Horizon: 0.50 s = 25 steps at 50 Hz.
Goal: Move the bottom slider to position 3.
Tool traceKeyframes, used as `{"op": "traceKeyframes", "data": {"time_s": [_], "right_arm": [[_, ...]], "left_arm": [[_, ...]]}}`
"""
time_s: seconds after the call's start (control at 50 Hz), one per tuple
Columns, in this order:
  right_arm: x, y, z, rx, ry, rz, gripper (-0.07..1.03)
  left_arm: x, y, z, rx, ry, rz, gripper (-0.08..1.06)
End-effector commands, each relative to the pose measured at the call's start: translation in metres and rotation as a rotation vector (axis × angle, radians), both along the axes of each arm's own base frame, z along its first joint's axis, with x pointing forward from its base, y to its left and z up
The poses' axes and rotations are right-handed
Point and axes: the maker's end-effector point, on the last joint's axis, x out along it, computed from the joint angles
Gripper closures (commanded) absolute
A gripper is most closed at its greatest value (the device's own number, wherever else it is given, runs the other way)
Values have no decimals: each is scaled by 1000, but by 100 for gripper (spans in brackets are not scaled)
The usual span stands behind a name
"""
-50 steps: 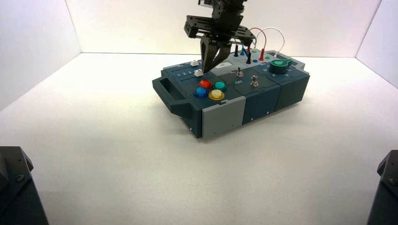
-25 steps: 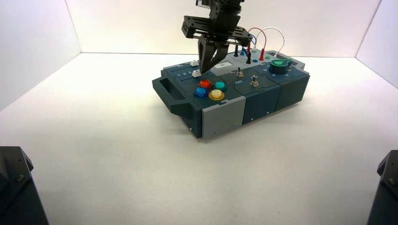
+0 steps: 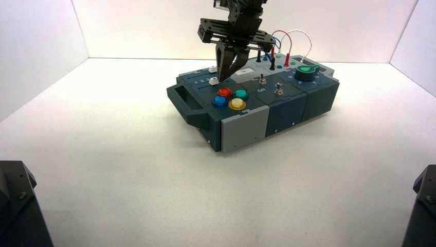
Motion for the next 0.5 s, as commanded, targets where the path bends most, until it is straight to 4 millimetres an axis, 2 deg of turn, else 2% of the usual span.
{"op": "traceKeyframes", "data": {"time_s": [0.02, 0.5], "right_arm": [[6, 11, 16, 33, -36, 1, 98], [9, 14, 18, 40, -40, 1, 98]], "left_arm": [[3, 1, 10, -10, -23, 8, 101], [3, 1, 11, -12, -23, 9, 101]]}}
